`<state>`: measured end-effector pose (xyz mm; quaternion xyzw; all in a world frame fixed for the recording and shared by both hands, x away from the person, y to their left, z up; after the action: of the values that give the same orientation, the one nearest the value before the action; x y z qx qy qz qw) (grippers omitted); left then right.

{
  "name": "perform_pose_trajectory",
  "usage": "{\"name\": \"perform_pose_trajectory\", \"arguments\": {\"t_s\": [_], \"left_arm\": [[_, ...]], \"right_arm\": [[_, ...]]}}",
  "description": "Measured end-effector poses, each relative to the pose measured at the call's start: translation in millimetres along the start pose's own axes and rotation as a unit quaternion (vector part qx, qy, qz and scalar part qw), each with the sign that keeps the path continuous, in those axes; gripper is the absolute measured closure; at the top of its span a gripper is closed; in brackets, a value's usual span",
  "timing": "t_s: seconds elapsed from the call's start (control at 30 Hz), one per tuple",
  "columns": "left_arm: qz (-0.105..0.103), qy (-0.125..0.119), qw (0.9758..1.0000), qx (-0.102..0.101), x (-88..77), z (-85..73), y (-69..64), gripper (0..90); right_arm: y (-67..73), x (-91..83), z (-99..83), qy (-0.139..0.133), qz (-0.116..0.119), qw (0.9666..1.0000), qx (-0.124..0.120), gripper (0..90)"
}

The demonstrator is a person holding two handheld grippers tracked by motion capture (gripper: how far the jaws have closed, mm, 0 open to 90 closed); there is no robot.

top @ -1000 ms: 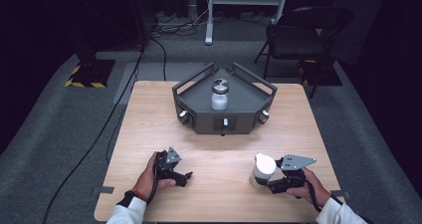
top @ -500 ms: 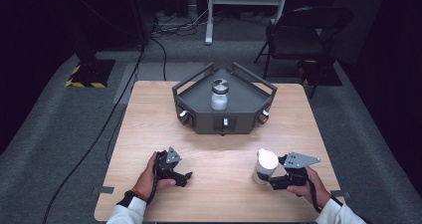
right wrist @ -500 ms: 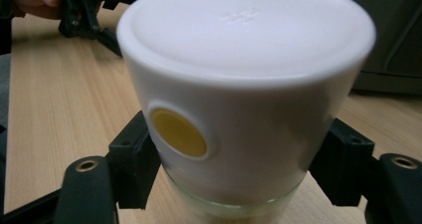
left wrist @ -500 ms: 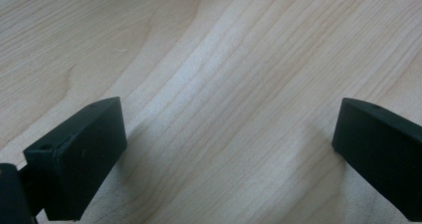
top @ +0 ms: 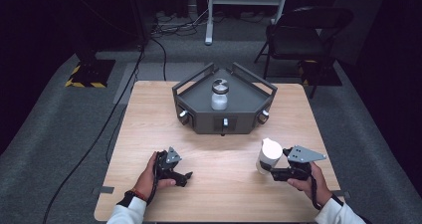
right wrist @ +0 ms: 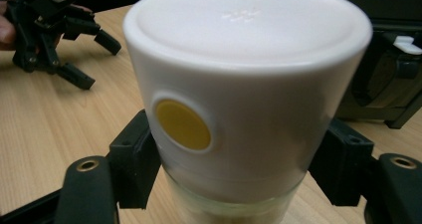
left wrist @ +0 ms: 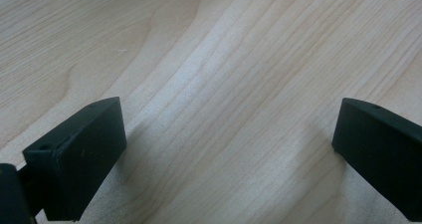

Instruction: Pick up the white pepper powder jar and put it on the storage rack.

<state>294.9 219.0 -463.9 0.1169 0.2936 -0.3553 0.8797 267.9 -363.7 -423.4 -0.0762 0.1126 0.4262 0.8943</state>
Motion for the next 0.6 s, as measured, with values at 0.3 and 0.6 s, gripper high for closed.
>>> {"name": "perform_pose_trajectory", "arguments": {"t_s": [0.3, 0.6], "left_arm": [[0.000, 0.000, 1.0000, 0.000, 0.1, -0.1, 0.2, 0.1], [0.000, 0.000, 1.0000, 0.000, 0.0, 0.0, 0.1, 0.1]], "right_arm": [[3.6, 6.8, 11.5, 0.004, -0.029, 0.9996, -0.002, 29.8], [8.7, 14.1, 28.0, -0.011, -0.058, 0.9982, -0.006, 29.9]]}}
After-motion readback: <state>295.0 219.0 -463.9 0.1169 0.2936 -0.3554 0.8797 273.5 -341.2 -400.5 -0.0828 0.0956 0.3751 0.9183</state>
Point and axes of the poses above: each handheld gripper's, and its own axes: x roughly forward along the jaws, z roughly out of its top, y roughly to its left, the point moved 1 cm from there along x, roughly forward along the jaws, and after that the axes turned 9 degrees about -y, right-handed, at the moved point
